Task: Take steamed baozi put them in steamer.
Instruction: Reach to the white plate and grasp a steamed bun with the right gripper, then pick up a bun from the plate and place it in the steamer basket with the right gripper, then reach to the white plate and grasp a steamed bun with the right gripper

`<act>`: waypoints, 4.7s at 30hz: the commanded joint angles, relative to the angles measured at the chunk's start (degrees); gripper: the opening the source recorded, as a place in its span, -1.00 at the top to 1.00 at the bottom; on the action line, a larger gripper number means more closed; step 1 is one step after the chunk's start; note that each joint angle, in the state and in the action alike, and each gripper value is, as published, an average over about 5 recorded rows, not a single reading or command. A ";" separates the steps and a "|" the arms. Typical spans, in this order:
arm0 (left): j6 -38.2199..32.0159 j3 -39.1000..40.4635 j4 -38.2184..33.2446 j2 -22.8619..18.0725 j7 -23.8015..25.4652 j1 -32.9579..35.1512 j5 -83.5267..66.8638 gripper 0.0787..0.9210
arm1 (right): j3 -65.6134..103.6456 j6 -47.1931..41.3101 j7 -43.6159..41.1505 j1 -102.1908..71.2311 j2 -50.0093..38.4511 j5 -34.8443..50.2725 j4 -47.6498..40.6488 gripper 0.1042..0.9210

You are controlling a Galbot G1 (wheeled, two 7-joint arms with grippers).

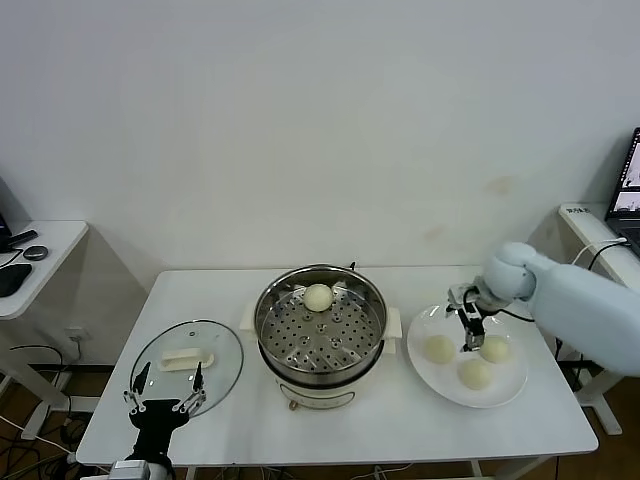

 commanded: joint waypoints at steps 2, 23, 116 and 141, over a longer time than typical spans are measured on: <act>-0.05 -0.07 0.28 -0.09 0.05 -0.01 0.08 -0.77 | 6.17 1.21 1.82 -8.58 5.24 -4.48 -7.27 -0.76; -0.13 -0.34 0.16 -0.29 0.01 0.12 0.11 -0.77 | 6.95 1.59 0.45 -8.09 9.13 -5.33 -11.05 -0.30; 0.08 -0.69 2.18 0.67 0.16 -3.40 -1.61 -0.77 | -18.38 -20.98 0.01 31.79 21.63 31.62 10.60 -0.76; 0.12 0.39 3.07 0.73 0.41 -2.95 0.52 -0.77 | 5.80 9.60 -9.51 -5.59 -19.04 -2.54 13.77 -0.76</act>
